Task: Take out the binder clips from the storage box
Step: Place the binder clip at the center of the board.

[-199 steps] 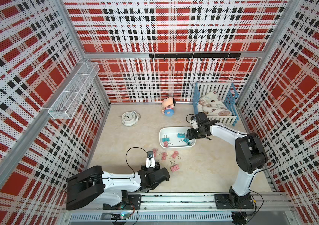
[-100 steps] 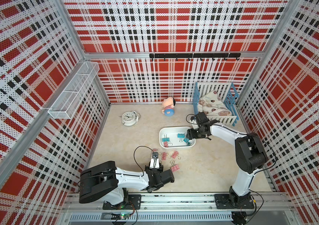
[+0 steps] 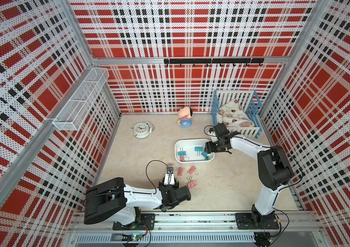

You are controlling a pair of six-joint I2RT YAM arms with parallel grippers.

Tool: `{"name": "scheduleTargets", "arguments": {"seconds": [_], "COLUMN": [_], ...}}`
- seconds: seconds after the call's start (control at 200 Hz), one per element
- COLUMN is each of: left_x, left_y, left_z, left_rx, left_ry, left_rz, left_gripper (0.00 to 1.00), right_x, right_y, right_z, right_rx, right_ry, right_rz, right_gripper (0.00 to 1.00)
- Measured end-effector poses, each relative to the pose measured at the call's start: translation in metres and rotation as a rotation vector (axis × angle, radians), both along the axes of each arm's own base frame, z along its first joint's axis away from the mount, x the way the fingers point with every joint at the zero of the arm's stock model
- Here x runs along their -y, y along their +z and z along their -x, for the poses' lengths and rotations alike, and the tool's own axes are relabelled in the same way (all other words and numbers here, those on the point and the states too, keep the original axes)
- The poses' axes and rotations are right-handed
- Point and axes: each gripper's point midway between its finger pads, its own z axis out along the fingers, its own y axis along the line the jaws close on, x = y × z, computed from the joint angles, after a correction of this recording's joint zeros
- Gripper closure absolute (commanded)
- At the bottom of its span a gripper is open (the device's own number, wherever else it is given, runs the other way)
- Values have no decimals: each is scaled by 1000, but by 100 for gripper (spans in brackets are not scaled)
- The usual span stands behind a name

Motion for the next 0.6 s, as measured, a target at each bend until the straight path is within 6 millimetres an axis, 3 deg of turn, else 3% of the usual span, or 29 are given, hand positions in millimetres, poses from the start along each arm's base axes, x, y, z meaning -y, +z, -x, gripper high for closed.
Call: {"name": "scheduleTargets", "arguments": {"seconds": [0.24, 0.311, 0.351, 0.601], "left_x": [1, 1, 1, 5], "left_y": [7, 12, 15, 36], "left_z": [-1, -1, -1, -4], "left_rx": [13, 21, 26, 60], "left_ry": [-4, -5, -5, -14], "left_rz": [19, 32, 41, 72], "left_gripper": [66, 51, 48, 46], "right_x": [-1, -1, -1, -1], "right_y": [1, 1, 1, 2], "right_z": [-2, -2, -2, -2], "right_rx": [4, 2, 1, 3], "right_ry": [2, 3, 3, 3], "right_rz": [-1, 0, 0, 0], "right_gripper": [29, 29, 29, 29]}}
